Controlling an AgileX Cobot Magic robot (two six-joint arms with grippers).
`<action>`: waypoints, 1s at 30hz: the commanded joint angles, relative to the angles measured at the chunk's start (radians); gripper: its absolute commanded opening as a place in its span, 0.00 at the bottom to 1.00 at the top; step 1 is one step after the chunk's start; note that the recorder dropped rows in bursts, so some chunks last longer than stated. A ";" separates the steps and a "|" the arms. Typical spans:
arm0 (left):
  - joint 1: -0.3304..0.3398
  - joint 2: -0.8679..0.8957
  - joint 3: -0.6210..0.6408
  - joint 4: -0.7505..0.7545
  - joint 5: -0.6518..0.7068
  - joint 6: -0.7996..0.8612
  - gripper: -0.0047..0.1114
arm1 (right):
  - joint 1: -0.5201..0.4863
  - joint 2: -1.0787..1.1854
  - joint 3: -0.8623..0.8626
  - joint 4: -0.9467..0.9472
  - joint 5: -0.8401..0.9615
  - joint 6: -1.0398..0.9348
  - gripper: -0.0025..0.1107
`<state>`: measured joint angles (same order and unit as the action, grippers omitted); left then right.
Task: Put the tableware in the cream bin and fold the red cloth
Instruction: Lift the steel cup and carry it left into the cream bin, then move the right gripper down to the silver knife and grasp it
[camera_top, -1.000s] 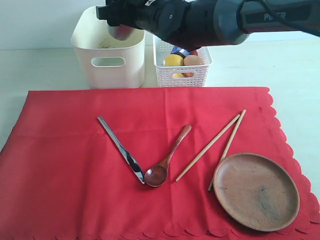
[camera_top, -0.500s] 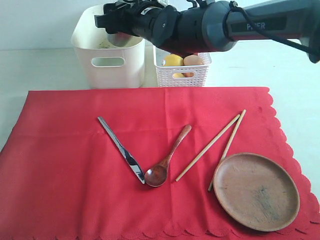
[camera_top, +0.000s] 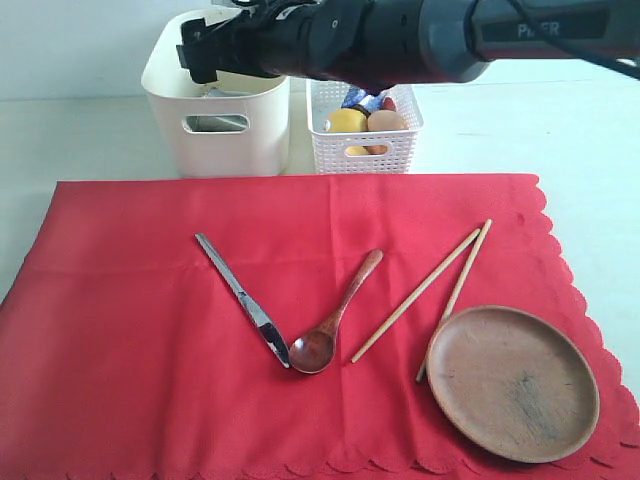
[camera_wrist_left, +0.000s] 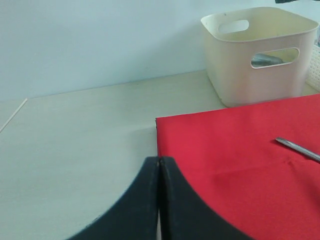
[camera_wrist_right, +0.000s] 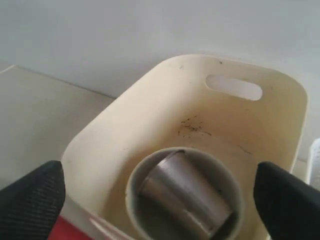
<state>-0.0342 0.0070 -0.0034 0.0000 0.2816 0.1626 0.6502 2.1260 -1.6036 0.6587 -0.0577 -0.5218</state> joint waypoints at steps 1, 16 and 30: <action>0.002 -0.007 0.003 0.000 -0.007 -0.006 0.04 | -0.007 -0.073 -0.008 -0.008 0.143 -0.032 0.80; 0.002 -0.007 0.003 0.000 -0.007 -0.006 0.04 | -0.119 -0.318 0.201 -0.092 0.429 -0.024 0.07; 0.002 -0.007 0.003 0.000 -0.007 -0.006 0.04 | -0.119 -0.616 0.637 -0.091 0.374 -0.024 0.02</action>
<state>-0.0342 0.0070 -0.0034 0.0000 0.2816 0.1626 0.5358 1.5545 -1.0166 0.5742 0.3196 -0.5474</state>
